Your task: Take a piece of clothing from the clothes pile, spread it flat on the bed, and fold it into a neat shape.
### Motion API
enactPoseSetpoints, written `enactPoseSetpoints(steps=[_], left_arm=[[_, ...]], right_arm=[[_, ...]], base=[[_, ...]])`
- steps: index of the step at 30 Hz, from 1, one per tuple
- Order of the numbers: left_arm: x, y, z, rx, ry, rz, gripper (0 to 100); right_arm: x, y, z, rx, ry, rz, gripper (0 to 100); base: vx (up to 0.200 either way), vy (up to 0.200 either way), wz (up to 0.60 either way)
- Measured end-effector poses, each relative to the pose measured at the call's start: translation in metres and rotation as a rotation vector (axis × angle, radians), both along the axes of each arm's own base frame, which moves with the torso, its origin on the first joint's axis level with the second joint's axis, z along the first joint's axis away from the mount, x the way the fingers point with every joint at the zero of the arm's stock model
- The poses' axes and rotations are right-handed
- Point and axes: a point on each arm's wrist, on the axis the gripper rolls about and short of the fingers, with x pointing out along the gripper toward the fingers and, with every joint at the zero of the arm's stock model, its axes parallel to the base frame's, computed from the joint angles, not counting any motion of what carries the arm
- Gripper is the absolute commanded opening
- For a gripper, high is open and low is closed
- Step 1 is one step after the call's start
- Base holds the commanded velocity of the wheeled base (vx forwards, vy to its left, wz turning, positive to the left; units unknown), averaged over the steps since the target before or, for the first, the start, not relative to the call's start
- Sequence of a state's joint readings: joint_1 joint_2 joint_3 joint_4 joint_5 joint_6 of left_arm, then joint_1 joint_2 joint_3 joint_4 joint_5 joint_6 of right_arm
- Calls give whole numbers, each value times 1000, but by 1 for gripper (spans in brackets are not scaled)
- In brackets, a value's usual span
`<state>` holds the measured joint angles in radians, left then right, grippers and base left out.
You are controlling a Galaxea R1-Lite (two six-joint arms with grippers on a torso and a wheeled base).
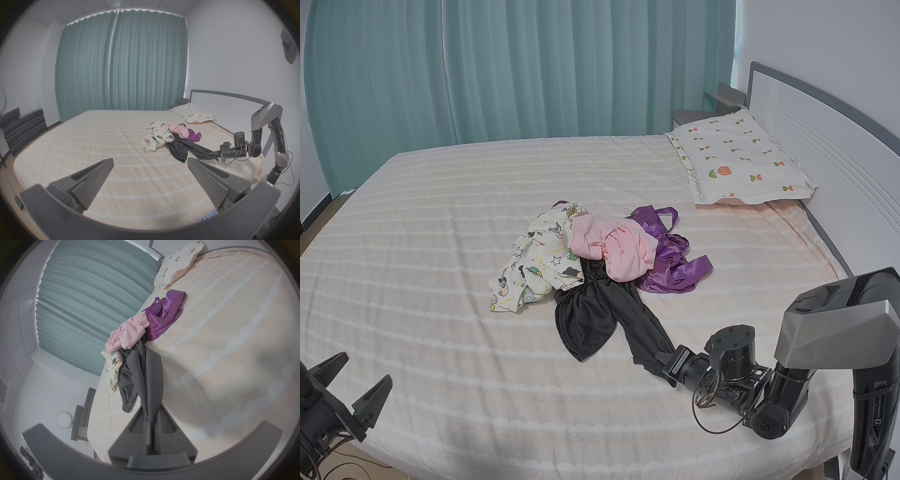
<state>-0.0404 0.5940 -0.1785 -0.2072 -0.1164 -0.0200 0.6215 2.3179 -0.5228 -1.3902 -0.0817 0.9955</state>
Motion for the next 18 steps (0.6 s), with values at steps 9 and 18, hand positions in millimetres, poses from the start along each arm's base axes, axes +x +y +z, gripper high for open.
enactPoseSetpoints(steps=[9,18], left_arm=[[72,-15,0,-108,190,-49,100],[155,-55,-22,-261,387,-63,100]], right_arm=[[0,0,-2,-2,2,-1,0],[1,0,-3,-1,-4,-2,0]], base=[[0,0,0],[0,0,0]])
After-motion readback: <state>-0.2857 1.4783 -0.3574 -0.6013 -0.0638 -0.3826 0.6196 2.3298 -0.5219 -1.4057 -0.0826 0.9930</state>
